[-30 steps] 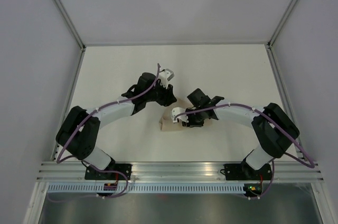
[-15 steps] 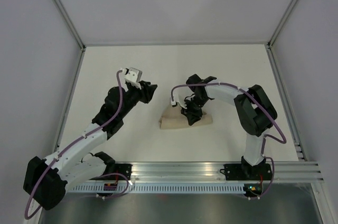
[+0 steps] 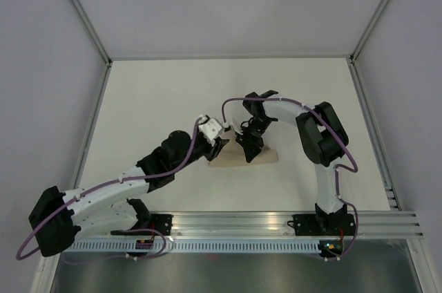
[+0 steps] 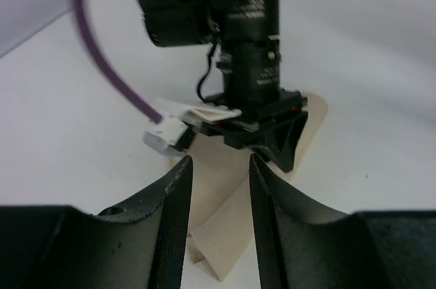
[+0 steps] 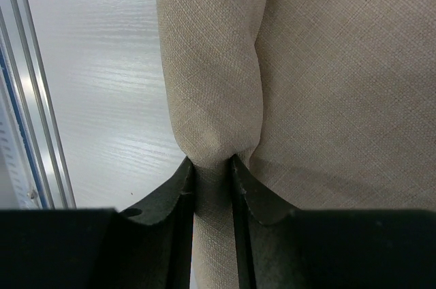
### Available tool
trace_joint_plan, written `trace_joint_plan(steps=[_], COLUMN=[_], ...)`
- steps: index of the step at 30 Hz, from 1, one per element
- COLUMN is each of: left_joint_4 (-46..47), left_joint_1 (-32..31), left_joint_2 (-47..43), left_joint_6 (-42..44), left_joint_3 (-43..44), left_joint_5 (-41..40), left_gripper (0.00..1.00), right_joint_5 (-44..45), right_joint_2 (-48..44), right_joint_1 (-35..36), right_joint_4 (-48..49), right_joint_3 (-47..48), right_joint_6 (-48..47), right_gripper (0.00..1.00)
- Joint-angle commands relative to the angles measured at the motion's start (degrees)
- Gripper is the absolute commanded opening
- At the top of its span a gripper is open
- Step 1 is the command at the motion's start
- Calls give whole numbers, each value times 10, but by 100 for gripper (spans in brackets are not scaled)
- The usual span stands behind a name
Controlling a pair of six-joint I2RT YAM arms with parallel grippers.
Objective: Fold the napkin, place the utensils inside, and roll it up
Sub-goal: Roll the napkin at the center of the board.
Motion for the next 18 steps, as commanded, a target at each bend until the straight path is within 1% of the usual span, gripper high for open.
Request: trace_joint_plan(steps=[1, 2, 4, 11, 16, 18], left_joint_4=[-52, -64, -69, -65, -15, 0], left_joint_1=[-48, -64, -74, -131, -152, -153], left_joint_2=[56, 84, 105, 229, 316, 331], left_joint_6=[97, 103, 114, 153, 182, 186], left_joint_3=[37, 47, 56, 81, 83, 82], left_joint_5=[-46, -55, -56, -86, -96, -98], left_gripper=[44, 45, 45, 47, 50, 50], right_joint_5=[62, 62, 58, 48, 44, 44], right_joint_2=[58, 65, 74, 106, 121, 126], right_joint_1=[-4, -6, -8, -20, -26, -29], right_joint_4=[29, 26, 12, -17, -30, -32], right_joint_3=[8, 13, 30, 66, 79, 82], right_joint_6=[-19, -19, -18, -22, -22, -25], right_gripper=[10, 10, 10, 10, 10, 10])
